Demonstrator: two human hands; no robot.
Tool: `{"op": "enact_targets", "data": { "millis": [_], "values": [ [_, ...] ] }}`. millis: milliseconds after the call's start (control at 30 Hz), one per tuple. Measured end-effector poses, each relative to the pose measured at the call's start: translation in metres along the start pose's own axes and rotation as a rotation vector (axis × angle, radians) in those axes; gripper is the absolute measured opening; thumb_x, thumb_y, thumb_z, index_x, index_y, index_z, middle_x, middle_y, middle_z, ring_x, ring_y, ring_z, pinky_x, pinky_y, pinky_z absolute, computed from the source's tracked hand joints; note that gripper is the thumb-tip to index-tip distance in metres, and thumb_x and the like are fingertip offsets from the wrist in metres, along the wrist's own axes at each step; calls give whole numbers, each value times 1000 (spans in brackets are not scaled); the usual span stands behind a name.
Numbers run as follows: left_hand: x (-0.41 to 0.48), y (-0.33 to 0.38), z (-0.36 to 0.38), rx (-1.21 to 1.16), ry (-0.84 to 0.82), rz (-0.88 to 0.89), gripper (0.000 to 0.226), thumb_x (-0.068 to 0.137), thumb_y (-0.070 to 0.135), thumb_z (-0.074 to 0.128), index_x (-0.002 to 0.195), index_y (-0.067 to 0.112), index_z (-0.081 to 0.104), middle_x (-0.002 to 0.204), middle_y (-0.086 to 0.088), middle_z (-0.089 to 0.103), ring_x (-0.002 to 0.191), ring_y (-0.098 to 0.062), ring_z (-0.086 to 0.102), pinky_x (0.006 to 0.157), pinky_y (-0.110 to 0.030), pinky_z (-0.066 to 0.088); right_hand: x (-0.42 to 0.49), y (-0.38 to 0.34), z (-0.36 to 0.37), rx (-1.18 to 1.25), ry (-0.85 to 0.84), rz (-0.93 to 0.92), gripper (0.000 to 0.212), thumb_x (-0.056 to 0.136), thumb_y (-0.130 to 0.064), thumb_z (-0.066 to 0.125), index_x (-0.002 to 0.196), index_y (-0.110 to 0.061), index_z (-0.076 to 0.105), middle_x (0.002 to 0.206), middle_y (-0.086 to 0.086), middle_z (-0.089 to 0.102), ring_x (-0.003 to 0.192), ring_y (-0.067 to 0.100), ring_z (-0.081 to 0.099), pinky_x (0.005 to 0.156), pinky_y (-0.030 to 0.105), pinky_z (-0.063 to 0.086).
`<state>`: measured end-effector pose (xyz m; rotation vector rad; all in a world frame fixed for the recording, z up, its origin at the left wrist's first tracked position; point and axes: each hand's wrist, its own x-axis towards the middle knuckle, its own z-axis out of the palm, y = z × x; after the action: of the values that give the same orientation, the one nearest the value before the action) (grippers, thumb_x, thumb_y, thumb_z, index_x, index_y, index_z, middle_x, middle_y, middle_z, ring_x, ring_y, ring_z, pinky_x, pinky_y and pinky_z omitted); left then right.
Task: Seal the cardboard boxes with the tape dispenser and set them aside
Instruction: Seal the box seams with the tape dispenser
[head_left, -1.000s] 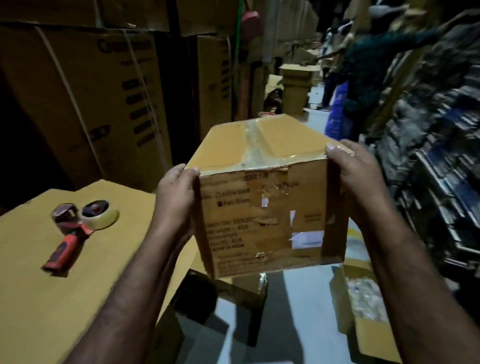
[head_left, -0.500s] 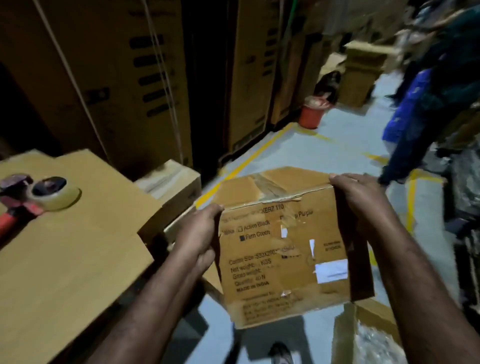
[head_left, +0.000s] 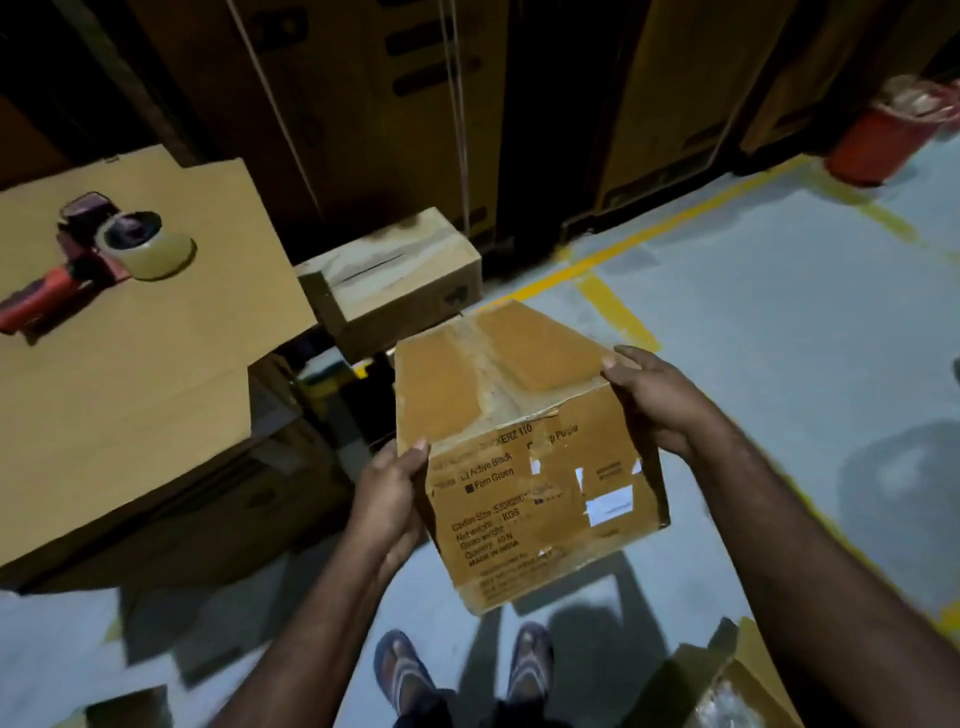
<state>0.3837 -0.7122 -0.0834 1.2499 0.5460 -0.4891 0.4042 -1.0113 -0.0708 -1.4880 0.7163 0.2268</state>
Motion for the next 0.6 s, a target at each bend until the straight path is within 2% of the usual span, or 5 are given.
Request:
{"op": "enact_targets", "data": {
  "millis": [133,233,300,400,600],
  "values": [
    [31,-45,6,112,54,27,32,107,17,48,136,26,59,127,-4,71,115,-31,67,101,-55,48,47,15,-11,-112,-113,108,56,100,-26,60,151,-35,38,145,4,47,97,25,58,61,37,55],
    [62,-91,6,144,121,-59,42,106,15,51,137,43,55,134,4,66,116,-35,61,74,-44,42,90,65,-12,-61,-76,152,60,100,-7,58,152,-31,40,129,13,57,85,28,62,79,59,53],
    [82,-120,6,65,157,-110,49,104,2,48,136,38,57,126,11,67,109,-28,60,68,-46,48,115,106,-9,-30,-41,165,61,97,2,57,150,-27,44,96,14,60,53,19,49,68,51,52],
    [110,-157,5,-18,256,-158,56,98,-14,46,136,26,59,104,13,73,85,-17,63,73,-40,46,144,163,-7,-62,5,154,58,96,6,55,147,-20,47,81,7,59,48,19,47,45,35,50],
    [146,-206,0,-57,331,-188,62,90,-21,47,135,20,62,112,-5,74,83,-27,61,50,-28,47,180,221,-14,-1,-116,111,45,95,9,48,131,-16,57,90,0,69,63,8,65,57,22,54]
  ]
}}
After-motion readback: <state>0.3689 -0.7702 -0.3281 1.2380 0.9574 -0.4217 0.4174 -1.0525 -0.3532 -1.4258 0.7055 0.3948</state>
